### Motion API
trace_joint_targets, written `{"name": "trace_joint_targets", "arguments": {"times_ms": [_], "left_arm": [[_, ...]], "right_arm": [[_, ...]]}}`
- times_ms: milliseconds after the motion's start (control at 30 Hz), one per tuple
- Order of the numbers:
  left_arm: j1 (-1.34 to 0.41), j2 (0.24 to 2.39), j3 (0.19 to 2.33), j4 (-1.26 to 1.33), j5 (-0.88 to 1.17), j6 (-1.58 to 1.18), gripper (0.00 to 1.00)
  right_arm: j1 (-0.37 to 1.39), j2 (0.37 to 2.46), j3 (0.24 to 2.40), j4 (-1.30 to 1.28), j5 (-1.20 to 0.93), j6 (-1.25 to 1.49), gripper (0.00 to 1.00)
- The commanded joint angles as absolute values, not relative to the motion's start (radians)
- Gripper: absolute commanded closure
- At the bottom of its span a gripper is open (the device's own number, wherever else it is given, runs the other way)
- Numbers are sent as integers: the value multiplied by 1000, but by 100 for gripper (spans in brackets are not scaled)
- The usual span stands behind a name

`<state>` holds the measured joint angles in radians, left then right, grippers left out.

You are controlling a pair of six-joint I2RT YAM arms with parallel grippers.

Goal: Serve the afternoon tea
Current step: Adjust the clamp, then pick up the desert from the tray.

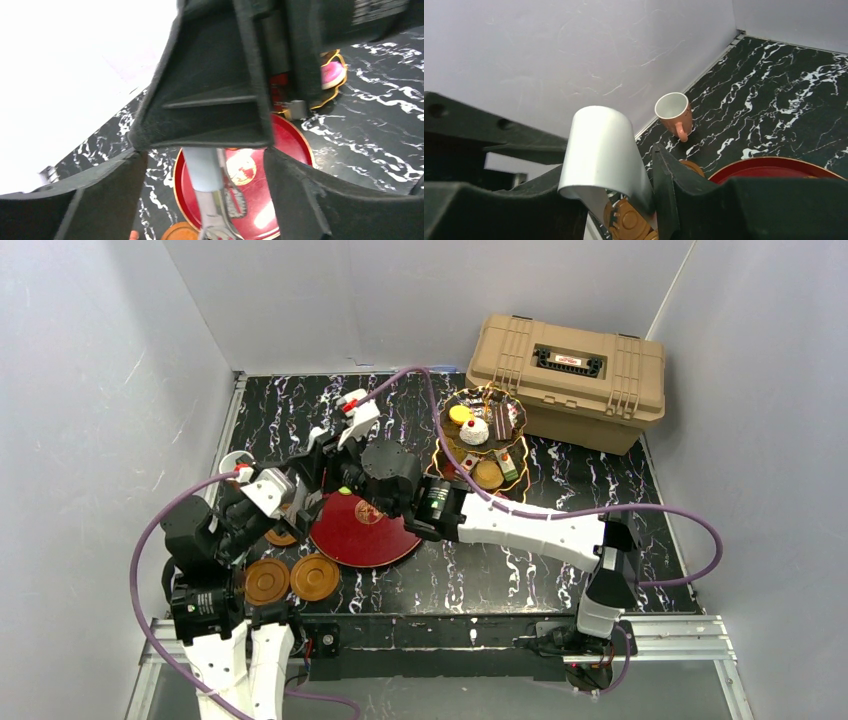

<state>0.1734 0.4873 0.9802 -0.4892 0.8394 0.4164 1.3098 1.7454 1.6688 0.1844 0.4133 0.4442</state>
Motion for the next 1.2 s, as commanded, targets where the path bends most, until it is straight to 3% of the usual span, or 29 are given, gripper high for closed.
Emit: {"name": "trace_joint_targets", "arguments": {"times_ms": [0,200,600,1167], "left_arm": [[172,466,1025,-571,984,373,11],[172,452,1027,-661,984,385,2],[173,659,1061,-641,702,133,2],[173,668,1046,-601,661,136,2]], "right_arm": [[1264,1685,1655,304,399,424,70],[1227,1662,1627,317,375,397,70],[1200,1598,1278,574,429,72,66],[1201,1689,941,995,408,8,68]]}}
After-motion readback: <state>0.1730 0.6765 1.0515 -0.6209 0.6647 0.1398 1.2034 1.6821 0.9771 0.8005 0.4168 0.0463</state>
